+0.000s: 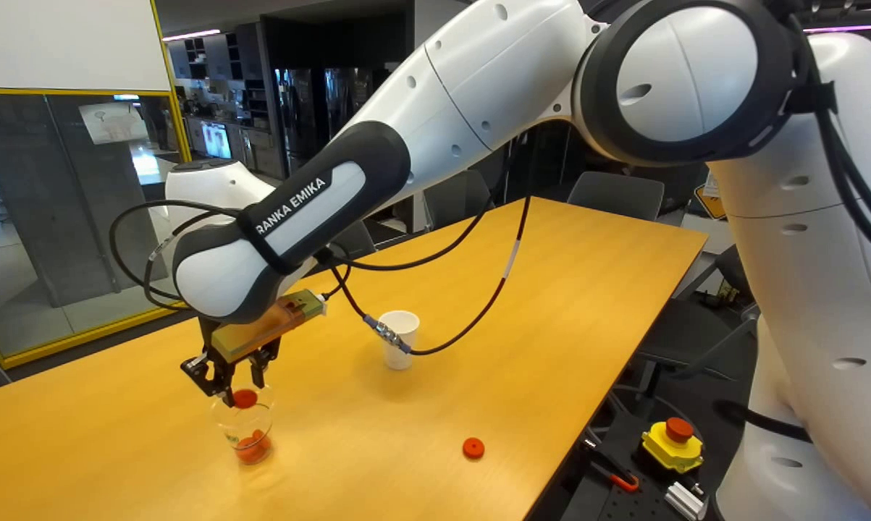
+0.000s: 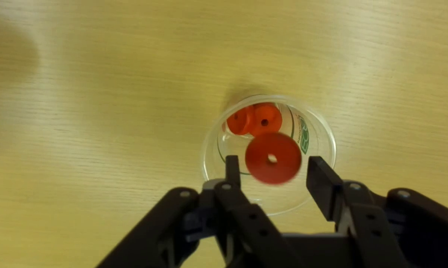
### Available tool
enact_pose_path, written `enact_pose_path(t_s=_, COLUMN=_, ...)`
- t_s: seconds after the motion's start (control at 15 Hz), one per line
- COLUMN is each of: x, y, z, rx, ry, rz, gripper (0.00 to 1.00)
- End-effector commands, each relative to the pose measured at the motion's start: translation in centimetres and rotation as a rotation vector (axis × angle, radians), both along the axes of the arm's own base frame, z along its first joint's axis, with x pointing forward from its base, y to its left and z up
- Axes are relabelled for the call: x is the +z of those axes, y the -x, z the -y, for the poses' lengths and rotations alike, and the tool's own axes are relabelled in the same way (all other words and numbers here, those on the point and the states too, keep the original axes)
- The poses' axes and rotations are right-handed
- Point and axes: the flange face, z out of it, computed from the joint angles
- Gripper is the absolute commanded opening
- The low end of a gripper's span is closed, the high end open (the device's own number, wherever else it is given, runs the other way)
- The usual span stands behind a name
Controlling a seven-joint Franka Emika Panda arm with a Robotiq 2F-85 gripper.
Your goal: Divide the rings and put some in the white cup and some in the clear cup
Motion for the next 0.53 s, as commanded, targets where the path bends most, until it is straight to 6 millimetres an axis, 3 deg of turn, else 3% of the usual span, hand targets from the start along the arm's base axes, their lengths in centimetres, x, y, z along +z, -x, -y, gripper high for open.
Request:
enact_pose_path(t_s=0.0, x=0.6, y=-0.8, z=-0.7, rx=0.016, ry=-0.018, rz=-0.027, gripper=0.81)
enact_pose_path(t_s=0.13, x=1.0, y=-1.0, z=-0.7, rx=0.016, ry=-0.016, rz=-0.024, gripper=0.97)
enact_pose_path(t_s=0.2, x=1.3, y=-1.1, z=-0.6, rx=0.014, ry=-0.014, rz=-0.021, gripper=1.0)
enact_pose_path(t_s=0.47, x=3.9, y=-0.4, z=1.3, rx=-0.027, ry=0.022, rz=-0.009, gripper=1.0)
